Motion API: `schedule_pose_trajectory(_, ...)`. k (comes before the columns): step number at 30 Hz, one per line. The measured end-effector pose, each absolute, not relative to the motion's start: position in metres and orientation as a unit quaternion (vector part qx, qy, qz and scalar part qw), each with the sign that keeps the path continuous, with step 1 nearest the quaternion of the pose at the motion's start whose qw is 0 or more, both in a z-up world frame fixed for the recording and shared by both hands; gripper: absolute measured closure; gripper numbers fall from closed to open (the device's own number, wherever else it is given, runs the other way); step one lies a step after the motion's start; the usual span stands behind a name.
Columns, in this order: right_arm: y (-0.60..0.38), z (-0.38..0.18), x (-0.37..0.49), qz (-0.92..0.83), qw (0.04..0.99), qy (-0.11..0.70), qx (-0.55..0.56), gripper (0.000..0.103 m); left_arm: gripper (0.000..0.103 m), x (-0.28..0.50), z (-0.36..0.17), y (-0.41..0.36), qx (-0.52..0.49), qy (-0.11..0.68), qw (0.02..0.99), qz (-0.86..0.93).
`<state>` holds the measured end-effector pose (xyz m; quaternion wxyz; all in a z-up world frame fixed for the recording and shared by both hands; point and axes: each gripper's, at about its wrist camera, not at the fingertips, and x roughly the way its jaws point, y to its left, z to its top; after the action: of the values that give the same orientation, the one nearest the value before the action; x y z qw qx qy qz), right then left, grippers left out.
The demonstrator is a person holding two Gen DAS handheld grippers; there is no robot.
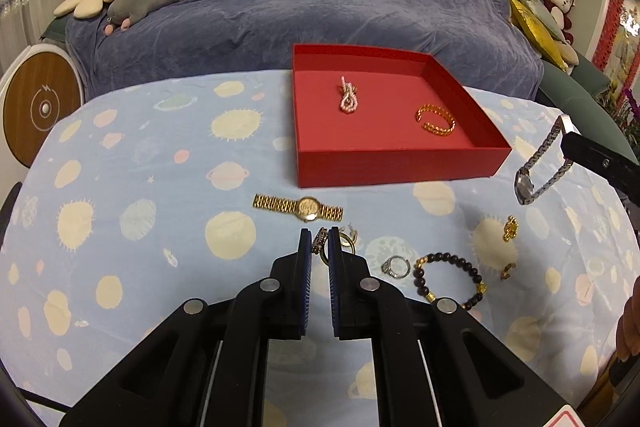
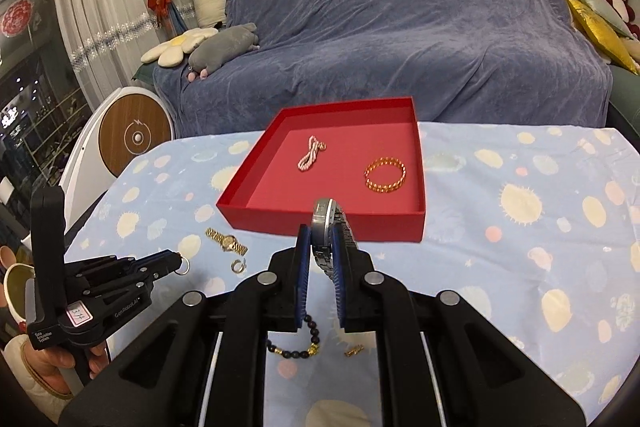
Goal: Organize jewelry
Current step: 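Release the ring into the box with the left tool while the right tool releases the silver watch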
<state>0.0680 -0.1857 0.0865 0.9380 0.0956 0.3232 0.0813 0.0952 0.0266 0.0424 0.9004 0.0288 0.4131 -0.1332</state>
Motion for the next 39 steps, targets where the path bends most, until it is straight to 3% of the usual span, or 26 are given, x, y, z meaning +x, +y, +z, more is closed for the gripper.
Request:
schedule_pose_trajectory(7, -0.197, 0.121, 0.108, 0.071, 0.947, 0.3, 0.087, 0.093, 0.097, 0.126, 0.077, 0.007, 0.05, 0.386, 0.91, -0.146)
schedule_pose_trajectory(13, -0.194, 0.116, 0.151, 0.074, 0.945, 0.307, 0.09, 0.093, 0.097, 0.163, 0.086, -0.013, 0.064, 0.372, 0.915, -0.142)
schedule_pose_trajectory(29, -0.181, 0.054, 0.263, 0.072, 0.926, 0.352, 0.118, 0.093, 0.097, 0.267, 0.034, -0.047, 0.048, 0.421, 0.897, -0.122)
schedule_pose_trajectory(36, -0.179, 0.019, 0.269, 0.08, 0.913, 0.384, 0.111, 0.091, 0.096, 0.286, 0.01, -0.044, 0.038, 0.444, 0.888, -0.112)
schedule_pose_trajectory(39, -0.18, 0.018, 0.26, 0.089, 0.909, 0.393, 0.107, 0.088, 0.084, 0.282, 0.012, -0.041, 0.042, 0.438, 0.891, -0.11)
